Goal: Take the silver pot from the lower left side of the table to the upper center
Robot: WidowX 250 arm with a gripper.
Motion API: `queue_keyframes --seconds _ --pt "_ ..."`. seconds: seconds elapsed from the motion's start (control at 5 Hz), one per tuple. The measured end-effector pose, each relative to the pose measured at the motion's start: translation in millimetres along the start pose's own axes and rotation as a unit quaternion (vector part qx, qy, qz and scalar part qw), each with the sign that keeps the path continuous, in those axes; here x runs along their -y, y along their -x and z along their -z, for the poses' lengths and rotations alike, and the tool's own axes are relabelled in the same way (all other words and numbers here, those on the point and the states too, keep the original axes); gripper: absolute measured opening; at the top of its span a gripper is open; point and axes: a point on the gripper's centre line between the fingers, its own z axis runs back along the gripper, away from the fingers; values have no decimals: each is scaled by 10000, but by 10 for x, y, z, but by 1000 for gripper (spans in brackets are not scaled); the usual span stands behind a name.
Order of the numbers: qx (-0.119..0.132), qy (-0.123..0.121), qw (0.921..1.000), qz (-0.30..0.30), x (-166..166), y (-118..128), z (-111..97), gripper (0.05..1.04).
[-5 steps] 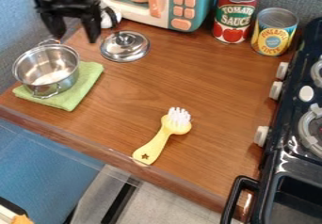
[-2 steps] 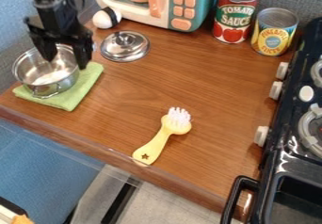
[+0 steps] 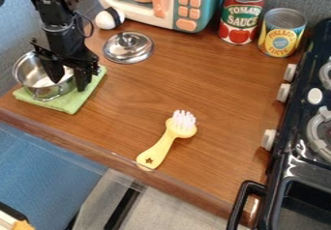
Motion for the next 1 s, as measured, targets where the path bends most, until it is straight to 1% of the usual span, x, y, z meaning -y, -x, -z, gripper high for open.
queue_keyframes --seconds 0.2,0.4,0.6,0.8,1.0 --pt "-3 134 9999 51 38 3 0 352" --pt "4 182 9997 141 37 7 1 149" --pt "14 264 9995 175 38 10 -27 86" --pt "91 368 9992 82 -4 23 -141 84" --pt "294 290 9991 -42 15 -24 -330 77"
